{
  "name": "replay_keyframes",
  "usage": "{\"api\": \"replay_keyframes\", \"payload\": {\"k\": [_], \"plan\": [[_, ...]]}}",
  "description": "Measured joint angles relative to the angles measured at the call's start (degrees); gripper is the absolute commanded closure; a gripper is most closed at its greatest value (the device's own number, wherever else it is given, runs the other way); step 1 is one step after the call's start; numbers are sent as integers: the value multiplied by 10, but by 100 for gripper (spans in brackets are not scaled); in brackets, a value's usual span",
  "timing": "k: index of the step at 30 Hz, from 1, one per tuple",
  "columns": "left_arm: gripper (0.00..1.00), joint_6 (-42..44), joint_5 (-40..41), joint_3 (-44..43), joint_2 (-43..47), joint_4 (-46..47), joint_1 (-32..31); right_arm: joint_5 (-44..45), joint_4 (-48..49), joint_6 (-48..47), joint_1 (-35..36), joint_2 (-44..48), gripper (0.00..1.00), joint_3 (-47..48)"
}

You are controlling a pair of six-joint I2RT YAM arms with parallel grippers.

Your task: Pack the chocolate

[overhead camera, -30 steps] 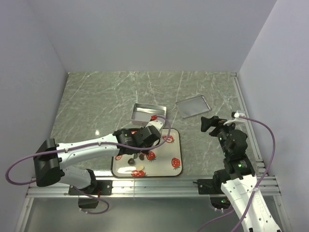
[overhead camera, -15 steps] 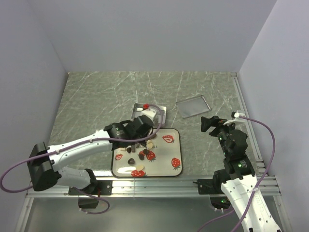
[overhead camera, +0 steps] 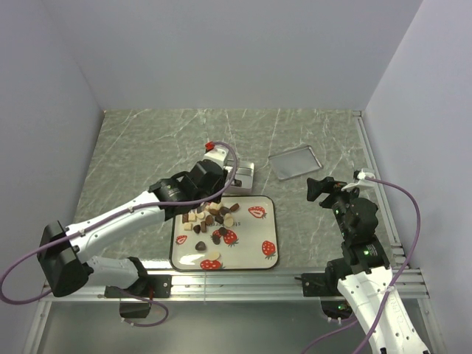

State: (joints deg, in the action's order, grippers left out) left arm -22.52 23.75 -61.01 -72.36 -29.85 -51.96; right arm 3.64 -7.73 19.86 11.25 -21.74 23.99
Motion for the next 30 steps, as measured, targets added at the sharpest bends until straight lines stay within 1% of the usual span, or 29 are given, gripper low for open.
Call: {"api": "replay_keyframes", "payload": {"k": [3,9,16,24,30], "plan": [[46,2,1,0,-6,0,1,0,0,0,0,0,6,0],[51,4,1,0,-6,0,3,0,0,0,0,-1,6,0],[53,3,2,0,-5,0,-1,0,0,0,0,-2,6,0],[52,-15,3,8,12,-15,-38,0,0,0,0,-5,6,0],[51,-49,9,30,47,-32,-86,0,1,0,0,-9,6,0]]}}
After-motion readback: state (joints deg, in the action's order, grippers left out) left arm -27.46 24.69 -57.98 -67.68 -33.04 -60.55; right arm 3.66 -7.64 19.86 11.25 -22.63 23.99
